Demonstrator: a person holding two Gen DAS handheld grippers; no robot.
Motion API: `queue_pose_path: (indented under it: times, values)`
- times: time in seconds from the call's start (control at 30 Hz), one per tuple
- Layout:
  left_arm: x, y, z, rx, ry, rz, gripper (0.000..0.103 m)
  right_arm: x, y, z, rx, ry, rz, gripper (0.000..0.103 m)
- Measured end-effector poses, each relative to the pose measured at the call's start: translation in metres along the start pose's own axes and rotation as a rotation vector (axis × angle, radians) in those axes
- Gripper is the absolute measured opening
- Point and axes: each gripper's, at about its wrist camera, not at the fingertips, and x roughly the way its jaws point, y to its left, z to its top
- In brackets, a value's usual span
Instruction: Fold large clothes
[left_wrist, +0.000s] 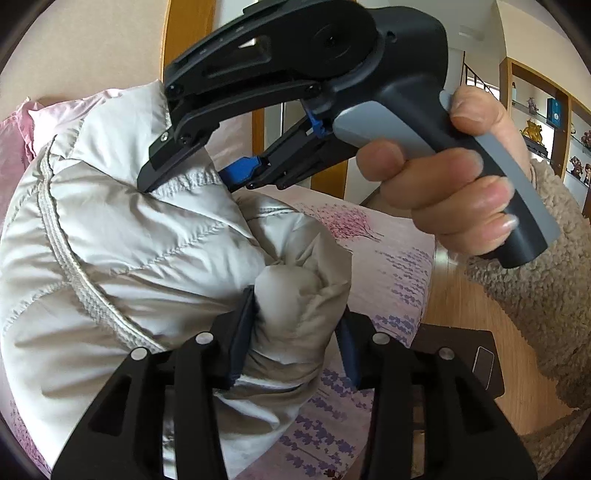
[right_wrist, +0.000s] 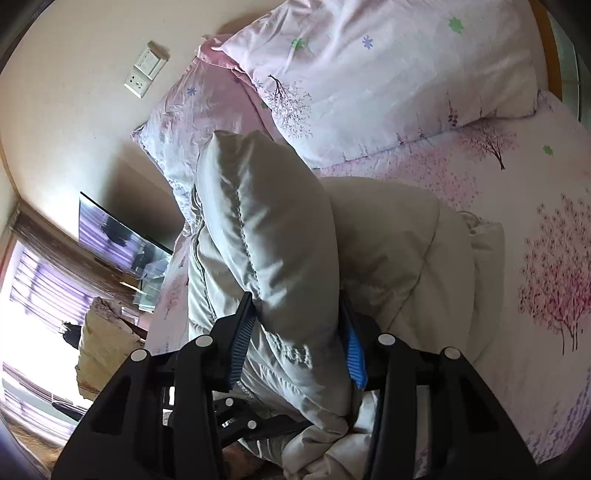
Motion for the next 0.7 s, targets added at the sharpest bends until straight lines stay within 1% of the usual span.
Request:
queue_pose_path:
  times: [0.1, 0.13, 0.17, 0.2, 0.23, 0.27, 0.33, 0.37, 0.4, 0.47, 0.53, 0.57, 0.6, 0.67, 0.7]
  values:
    - [0.003, -0.004, 0.002, 0.015, 0.002, 0.010, 0.043, 0.002, -0.006, -0.001, 0.012, 0.010, 0.012, 0.047]
    - [0.002, -0.006, 0.003, 0.019, 0.002, 0.015, 0.043, 0.003, -0.007, -0.001, 0.011, 0.004, 0.006, 0.034]
    - [0.002, -0.007, 0.003, 0.026, 0.001, 0.020, 0.043, 0.005, -0.007, -0.001, 0.003, -0.010, -0.014, 0.029]
    - [0.003, -0.010, 0.004, 0.033, 0.001, 0.025, 0.043, 0.008, -0.006, -0.002, -0.020, -0.021, -0.061, 0.023]
    - [0.000, -0.011, 0.005, 0.035, -0.001, 0.026, 0.043, 0.010, -0.004, -0.002, -0.039, -0.026, -0.097, 0.020]
    - [-0.004, -0.011, 0.006, 0.032, -0.002, 0.022, 0.044, 0.013, -0.002, -0.002, -0.062, -0.027, -0.135, 0.020]
    - [-0.019, -0.009, 0.010, 0.018, -0.010, -0.005, 0.048, 0.017, -0.003, 0.000, -0.083, -0.019, -0.182, 0.019]
    - [-0.030, -0.005, 0.012, 0.007, -0.019, -0.016, 0.055, 0.018, -0.005, 0.001, -0.091, -0.017, -0.204, 0.019]
    - [-0.041, -0.001, 0.014, -0.002, -0.034, -0.018, 0.065, 0.018, -0.007, 0.001, -0.094, -0.017, -0.224, 0.019]
    - [-0.070, 0.015, 0.019, -0.037, -0.083, -0.003, 0.069, 0.018, -0.013, 0.003, -0.098, -0.012, -0.259, 0.019]
    - [-0.093, 0.038, 0.024, -0.087, -0.119, 0.032, 0.073, 0.016, -0.018, 0.003, -0.093, -0.009, -0.264, 0.019]
    - [-0.104, 0.055, 0.027, -0.123, -0.136, 0.062, 0.075, 0.015, -0.019, 0.003, -0.094, -0.008, -0.264, 0.019]
    - [-0.110, 0.070, 0.027, -0.154, -0.145, 0.092, 0.075, 0.014, -0.021, 0.002, -0.099, -0.006, -0.266, 0.019]
    - [-0.115, 0.095, 0.029, -0.223, -0.137, 0.142, 0.075, 0.012, -0.020, 0.001, -0.106, -0.002, -0.273, 0.019]
    - [-0.115, 0.111, 0.029, -0.269, -0.127, 0.142, 0.075, 0.012, -0.019, 0.000, -0.113, 0.000, -0.281, 0.019]
